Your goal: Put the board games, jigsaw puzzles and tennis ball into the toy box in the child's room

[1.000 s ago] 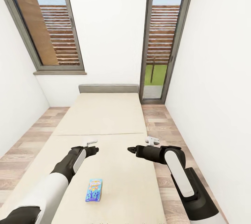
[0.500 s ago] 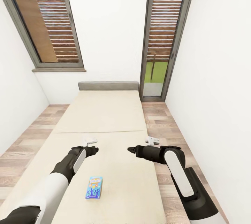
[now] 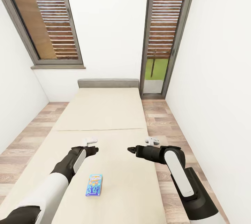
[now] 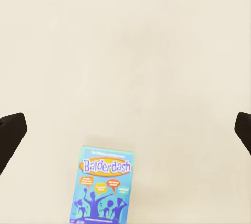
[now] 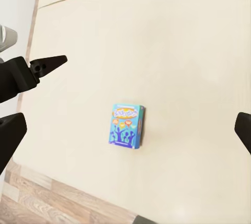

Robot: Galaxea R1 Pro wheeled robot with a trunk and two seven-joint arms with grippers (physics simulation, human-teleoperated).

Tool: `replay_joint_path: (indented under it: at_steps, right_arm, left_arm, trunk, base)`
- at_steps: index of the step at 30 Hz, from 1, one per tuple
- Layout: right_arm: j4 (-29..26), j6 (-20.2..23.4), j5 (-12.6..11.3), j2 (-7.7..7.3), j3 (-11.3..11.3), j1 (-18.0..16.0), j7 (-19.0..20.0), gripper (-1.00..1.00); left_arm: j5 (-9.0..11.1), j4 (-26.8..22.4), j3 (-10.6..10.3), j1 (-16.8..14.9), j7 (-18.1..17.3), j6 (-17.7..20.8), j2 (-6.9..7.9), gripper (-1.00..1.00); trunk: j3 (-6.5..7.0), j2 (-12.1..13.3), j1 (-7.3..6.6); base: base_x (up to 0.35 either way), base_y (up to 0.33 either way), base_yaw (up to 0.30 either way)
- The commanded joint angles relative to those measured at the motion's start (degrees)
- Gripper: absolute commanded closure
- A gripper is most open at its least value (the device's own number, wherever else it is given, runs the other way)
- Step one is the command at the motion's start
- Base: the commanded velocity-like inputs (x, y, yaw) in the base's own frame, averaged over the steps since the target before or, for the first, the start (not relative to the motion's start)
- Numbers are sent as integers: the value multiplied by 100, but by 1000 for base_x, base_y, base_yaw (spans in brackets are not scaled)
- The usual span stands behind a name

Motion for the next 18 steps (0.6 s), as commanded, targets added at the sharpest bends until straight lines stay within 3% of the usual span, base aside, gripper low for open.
replay_joint_path:
  at_steps: [1, 18]
  right_arm:
    - [-5, 15, -57, 1, 1, -6, -60, -100]
    - [-5, 15, -55, 1, -3, -6, -60, -100]
  left_arm:
    - [61, -11, -2, -3, 41, 27, -1, -100]
    - [61, -13, -2, -3, 40, 14, -1, -100]
  trunk:
    - [-21, -12, 3]
    - [-182, -12, 3]
  base:
    - [0, 0, 0]
    - [0, 0, 0]
